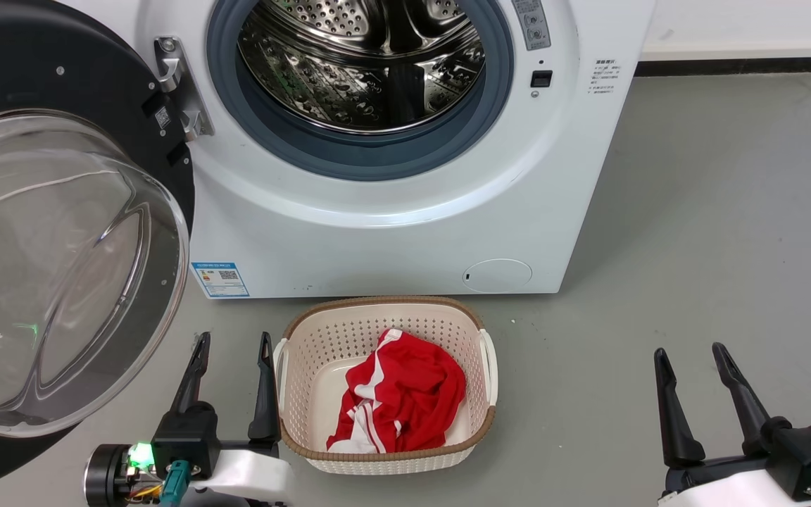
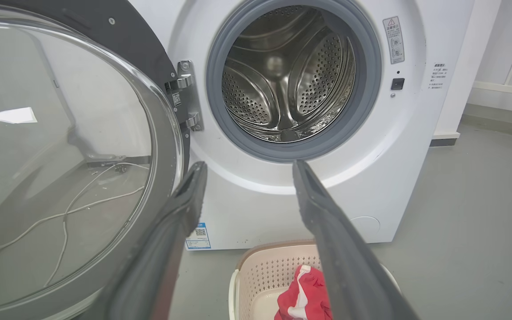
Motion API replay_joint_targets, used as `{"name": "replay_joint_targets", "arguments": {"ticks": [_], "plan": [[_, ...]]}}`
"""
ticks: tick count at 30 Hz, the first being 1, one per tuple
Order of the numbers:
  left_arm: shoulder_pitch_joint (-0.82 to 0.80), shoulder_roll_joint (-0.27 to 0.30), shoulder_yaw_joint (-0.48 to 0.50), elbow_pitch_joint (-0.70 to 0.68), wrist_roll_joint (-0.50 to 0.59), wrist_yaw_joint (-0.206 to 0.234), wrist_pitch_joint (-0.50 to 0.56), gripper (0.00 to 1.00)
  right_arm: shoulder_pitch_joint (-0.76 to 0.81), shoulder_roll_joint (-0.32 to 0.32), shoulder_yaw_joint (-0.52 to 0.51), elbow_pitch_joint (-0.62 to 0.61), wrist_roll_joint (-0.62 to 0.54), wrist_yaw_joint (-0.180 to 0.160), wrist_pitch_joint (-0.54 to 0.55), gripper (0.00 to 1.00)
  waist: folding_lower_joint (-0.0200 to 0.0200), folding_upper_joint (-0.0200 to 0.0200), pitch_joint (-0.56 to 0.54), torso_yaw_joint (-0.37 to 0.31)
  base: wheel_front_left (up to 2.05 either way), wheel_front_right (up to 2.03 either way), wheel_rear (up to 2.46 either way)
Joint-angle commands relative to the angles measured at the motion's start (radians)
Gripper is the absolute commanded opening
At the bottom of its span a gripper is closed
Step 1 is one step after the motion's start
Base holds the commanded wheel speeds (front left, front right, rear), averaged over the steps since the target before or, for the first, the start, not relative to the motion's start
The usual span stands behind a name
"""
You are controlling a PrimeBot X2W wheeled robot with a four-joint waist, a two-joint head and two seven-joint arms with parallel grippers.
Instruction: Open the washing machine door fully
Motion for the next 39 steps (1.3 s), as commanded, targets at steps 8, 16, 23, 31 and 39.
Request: {"name": "replay_joint_targets", "arguments": {"ticks": [8,16,23,31,39], "plan": [[0.002,-0.004,0.0,0.02,-0.021,-0.006,0.005,0.0,0.005,0.0,0.005,0.017,0.016,0.0,-0.004,0.0,0.0001,0.0,0.003,0.0,0.0,0.0,0.0],[-0.013,-0.005,0.025,0.037,-0.218,-0.033,0.052,0.0,-0.023,-0.014,0.005,0.045,0.222,0.0,0.027,0.0,0.0001,0.0,0.0,0.002,0.0,0.0,0.0],[-0.023,-0.005,0.04,0.048,-0.335,-0.05,0.08,0.0,-0.043,-0.02,0.005,0.067,0.342,0.0,0.047,0.0,0.0001,0.0,-0.003,0.002,0.0,0.0,0.0],[-0.034,-0.006,0.059,0.06,-0.479,-0.07,0.114,0.0,-0.066,-0.027,0.003,0.09,0.489,0.0,0.072,0.0,0.0001,0.0,-0.006,0.004,0.0,0.0,0.0],[-0.044,-0.007,0.076,0.071,-0.609,-0.088,0.146,0.0,-0.085,-0.032,0.0,0.11,0.62,0.0,0.096,0.0,0.0001,0.0,-0.009,0.005,0.0,0.0,0.0]]}}
